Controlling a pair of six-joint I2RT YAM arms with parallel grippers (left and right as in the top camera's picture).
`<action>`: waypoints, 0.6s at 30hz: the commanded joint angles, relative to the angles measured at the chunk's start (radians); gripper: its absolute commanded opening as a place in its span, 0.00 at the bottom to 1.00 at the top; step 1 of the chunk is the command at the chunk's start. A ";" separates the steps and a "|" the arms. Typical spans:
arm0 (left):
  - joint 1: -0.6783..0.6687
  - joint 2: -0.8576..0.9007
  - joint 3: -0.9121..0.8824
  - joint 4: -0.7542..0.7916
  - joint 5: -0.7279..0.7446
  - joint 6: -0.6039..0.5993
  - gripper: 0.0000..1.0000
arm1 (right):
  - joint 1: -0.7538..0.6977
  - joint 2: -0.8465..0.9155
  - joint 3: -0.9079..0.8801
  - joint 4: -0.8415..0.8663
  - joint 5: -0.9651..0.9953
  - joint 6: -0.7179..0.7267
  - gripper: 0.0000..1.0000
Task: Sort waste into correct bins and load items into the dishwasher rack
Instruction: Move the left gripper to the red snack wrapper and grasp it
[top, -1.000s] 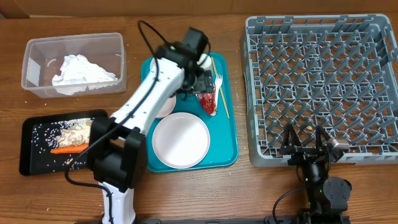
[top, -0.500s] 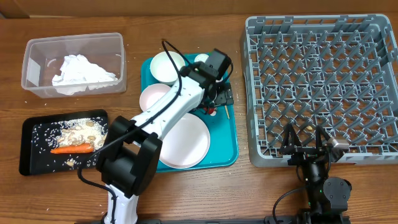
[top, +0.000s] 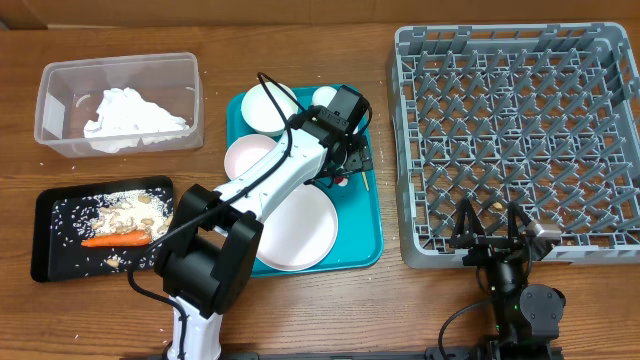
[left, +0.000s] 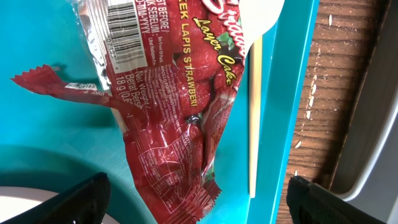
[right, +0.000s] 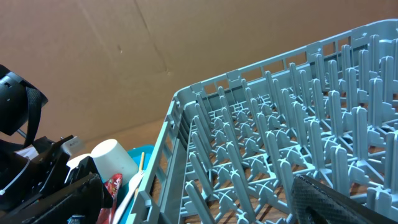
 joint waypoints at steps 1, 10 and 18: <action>0.004 -0.008 -0.010 0.002 -0.014 -0.013 0.92 | -0.003 -0.009 -0.010 0.006 0.013 -0.006 1.00; 0.005 -0.008 -0.040 0.027 -0.046 -0.021 0.89 | -0.003 -0.009 -0.010 0.006 0.013 -0.006 1.00; 0.004 0.022 -0.040 0.037 -0.029 -0.021 0.84 | -0.003 -0.009 -0.010 0.006 0.013 -0.006 1.00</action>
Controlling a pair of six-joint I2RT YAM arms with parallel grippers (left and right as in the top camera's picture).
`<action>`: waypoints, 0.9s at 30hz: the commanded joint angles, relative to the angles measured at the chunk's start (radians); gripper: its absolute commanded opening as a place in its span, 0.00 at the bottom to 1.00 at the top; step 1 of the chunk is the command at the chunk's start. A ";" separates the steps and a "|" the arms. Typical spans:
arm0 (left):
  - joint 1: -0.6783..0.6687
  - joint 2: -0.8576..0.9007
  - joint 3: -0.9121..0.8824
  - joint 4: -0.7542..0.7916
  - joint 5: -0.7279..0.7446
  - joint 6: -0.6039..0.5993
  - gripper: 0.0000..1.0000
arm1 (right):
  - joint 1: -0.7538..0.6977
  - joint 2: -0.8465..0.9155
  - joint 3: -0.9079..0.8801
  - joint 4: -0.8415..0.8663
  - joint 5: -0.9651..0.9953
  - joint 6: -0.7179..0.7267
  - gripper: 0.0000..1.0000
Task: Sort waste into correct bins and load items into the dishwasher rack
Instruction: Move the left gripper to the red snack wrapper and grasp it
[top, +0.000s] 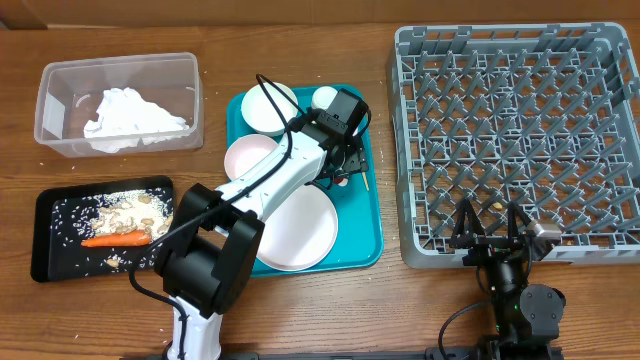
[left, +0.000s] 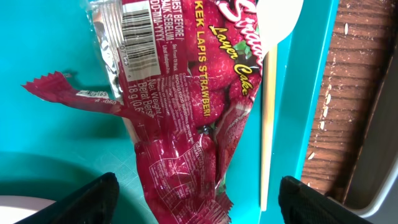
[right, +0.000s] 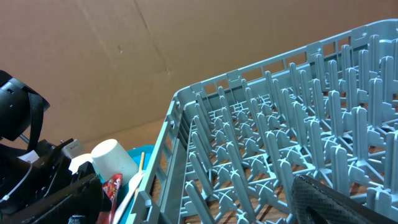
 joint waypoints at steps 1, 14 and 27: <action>0.004 0.030 -0.010 0.001 0.005 -0.014 0.84 | -0.003 -0.009 -0.010 0.007 0.012 -0.007 1.00; 0.005 0.065 0.052 -0.035 -0.019 0.039 0.71 | -0.003 -0.009 -0.010 0.007 0.012 -0.007 1.00; 0.005 0.065 0.106 -0.097 -0.042 0.039 0.40 | -0.003 -0.009 -0.010 0.007 0.013 -0.007 1.00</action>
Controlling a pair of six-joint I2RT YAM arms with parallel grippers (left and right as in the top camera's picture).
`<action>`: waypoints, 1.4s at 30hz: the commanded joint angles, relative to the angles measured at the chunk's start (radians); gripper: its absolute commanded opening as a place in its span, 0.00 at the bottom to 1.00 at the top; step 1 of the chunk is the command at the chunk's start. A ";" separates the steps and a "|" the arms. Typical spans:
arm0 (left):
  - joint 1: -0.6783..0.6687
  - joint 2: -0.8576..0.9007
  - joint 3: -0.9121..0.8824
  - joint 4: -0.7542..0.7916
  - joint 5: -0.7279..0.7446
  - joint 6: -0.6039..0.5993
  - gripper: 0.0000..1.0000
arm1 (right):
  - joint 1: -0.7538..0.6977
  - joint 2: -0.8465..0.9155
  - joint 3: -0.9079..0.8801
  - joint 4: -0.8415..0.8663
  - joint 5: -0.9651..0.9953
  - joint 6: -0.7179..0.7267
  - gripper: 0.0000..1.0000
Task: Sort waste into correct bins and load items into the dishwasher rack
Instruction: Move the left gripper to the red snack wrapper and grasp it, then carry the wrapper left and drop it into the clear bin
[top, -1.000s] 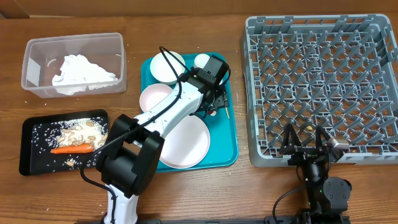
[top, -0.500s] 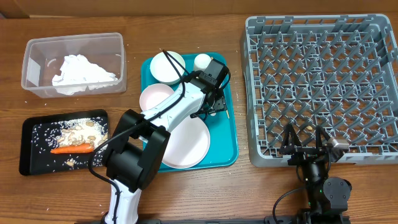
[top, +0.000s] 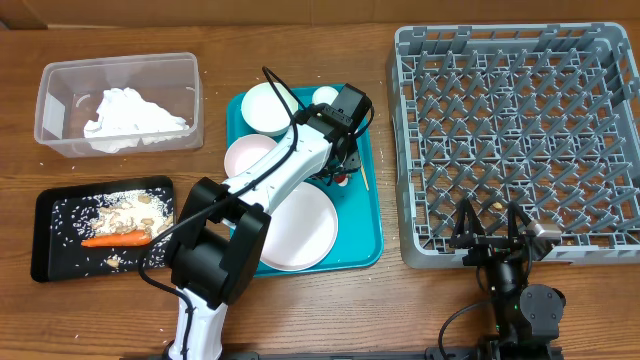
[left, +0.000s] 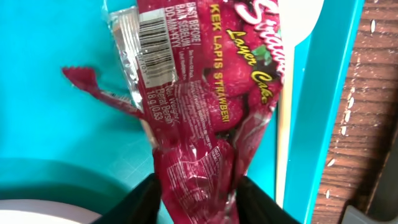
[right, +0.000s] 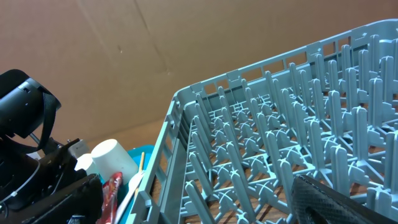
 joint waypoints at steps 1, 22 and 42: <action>0.005 0.009 0.017 -0.001 -0.006 0.005 0.41 | -0.003 -0.009 -0.010 0.006 0.013 -0.006 1.00; 0.012 -0.006 0.035 -0.074 0.042 0.005 0.04 | -0.003 -0.009 -0.010 0.006 0.012 -0.006 1.00; 0.360 -0.434 0.092 -0.242 -0.093 0.077 0.04 | -0.003 -0.009 -0.010 0.006 0.013 -0.006 1.00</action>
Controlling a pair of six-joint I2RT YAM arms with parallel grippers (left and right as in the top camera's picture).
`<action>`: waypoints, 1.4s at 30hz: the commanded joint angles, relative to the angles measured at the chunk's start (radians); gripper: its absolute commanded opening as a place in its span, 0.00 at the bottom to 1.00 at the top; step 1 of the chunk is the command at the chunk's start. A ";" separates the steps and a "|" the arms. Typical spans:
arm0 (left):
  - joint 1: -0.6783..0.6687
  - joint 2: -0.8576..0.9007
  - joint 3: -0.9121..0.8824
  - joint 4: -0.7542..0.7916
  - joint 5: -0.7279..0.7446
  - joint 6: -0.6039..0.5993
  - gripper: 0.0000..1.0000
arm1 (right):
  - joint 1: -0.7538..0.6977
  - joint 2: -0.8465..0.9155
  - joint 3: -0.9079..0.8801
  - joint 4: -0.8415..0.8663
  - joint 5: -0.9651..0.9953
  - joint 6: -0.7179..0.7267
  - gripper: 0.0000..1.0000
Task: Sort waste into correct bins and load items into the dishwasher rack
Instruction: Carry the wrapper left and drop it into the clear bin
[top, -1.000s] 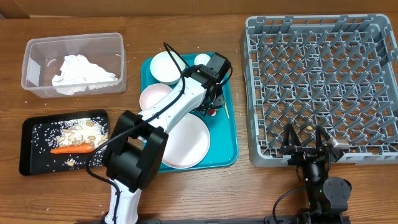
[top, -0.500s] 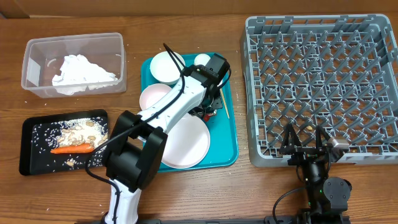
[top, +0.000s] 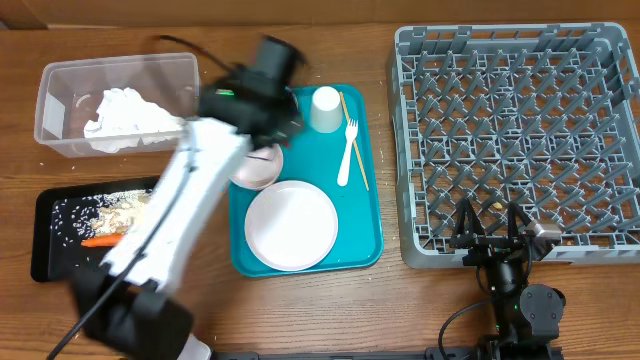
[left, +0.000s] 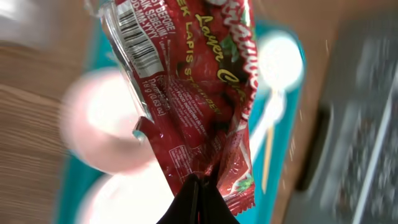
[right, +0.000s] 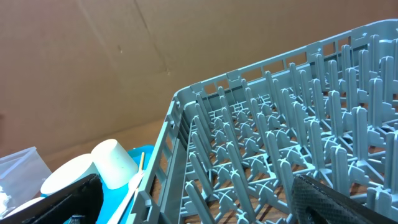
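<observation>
The red strawberry-cake wrapper (left: 193, 93) hangs in the air with my left gripper (left: 198, 186) shut on its lower end. It is over the left part of the teal tray (top: 365, 215), and the view under it is blurred. In the overhead view the left arm (top: 200, 170) is a blur reaching toward the tray's upper left corner. On the tray lie a white plate (top: 292, 225), a pink bowl (top: 255, 168), a white cup (top: 325, 108), a white fork (top: 347, 150) and a wooden stick (top: 353, 135). My right gripper (top: 490, 235) stands open at the front edge of the grey dishwasher rack (top: 520, 140).
A clear plastic bin (top: 118, 105) holding white tissue stands at the back left. A black tray (top: 50, 235) with rice and a carrot lies at the front left. The right wrist view shows the rack's corner (right: 186, 124) and the white cup (right: 115, 163).
The left gripper held the wrapper down on the tray beside the fork. Now the wrapper is lifted off the tray and the arm has swung left, uncovering the cup, fork and stick.
The left gripper stood open with a finger on each side of the wrapper lying on the tray. It was then a little closer, then shut on the wrapper's lower end. Now it holds the wrapper in the air near the tray's left side. The right arm stayed still.
</observation>
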 joint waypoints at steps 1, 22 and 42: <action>0.159 -0.050 0.018 0.008 -0.058 0.049 0.04 | -0.003 -0.009 -0.010 0.006 0.013 -0.006 1.00; 0.681 0.166 0.018 0.159 0.220 0.215 1.00 | -0.003 -0.009 -0.010 0.006 0.013 -0.006 1.00; 0.312 -0.136 0.014 -0.276 0.023 0.151 0.99 | -0.003 -0.009 -0.010 0.006 0.013 -0.006 1.00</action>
